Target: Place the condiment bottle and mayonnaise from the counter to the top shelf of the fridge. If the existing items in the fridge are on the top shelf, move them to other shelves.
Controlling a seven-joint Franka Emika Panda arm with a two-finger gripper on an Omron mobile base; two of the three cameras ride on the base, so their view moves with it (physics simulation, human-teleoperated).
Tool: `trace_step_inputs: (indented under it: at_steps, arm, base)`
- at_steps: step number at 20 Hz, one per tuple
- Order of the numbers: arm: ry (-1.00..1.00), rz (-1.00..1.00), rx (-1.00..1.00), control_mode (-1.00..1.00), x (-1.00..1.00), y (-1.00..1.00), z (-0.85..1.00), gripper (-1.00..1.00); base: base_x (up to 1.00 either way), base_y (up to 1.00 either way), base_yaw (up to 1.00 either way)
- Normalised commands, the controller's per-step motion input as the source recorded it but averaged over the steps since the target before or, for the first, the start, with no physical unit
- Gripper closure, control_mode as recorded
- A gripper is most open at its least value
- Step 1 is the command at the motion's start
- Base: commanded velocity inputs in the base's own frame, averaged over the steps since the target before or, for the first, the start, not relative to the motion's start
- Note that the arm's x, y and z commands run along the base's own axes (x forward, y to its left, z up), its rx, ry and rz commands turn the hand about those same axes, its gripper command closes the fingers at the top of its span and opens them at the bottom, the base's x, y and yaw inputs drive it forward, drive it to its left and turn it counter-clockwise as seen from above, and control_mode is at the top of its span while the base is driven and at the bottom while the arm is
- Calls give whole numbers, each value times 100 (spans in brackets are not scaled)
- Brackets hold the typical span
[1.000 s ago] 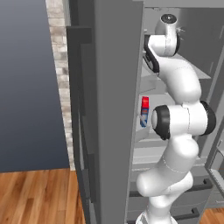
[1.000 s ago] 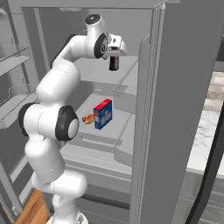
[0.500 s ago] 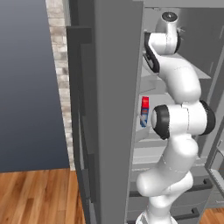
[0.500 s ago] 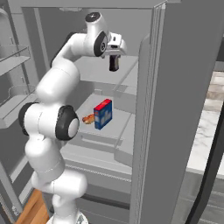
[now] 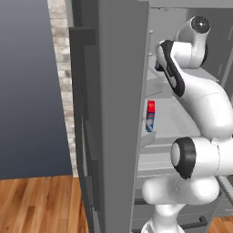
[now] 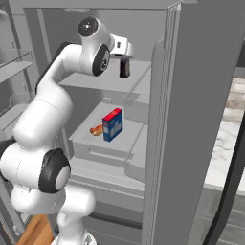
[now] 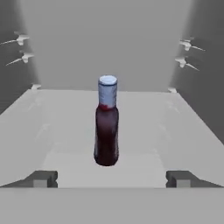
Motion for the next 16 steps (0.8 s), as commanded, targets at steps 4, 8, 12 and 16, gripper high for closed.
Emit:
trace_step_inputs:
  at_steps: [4,8,12,16]
  arm:
    - [-61,0,0,-100,-100,7,0,-100]
    - [-26,0,0,-100,-100,19,14,-100]
    - [-1,0,0,-100,-100,22,14,-100]
    - [1,0,-2,-100,-100,25,17,-100]
  base:
    - [0,0,0]
    - [0,0,0]
    - [0,0,0]
    - [0,0,0]
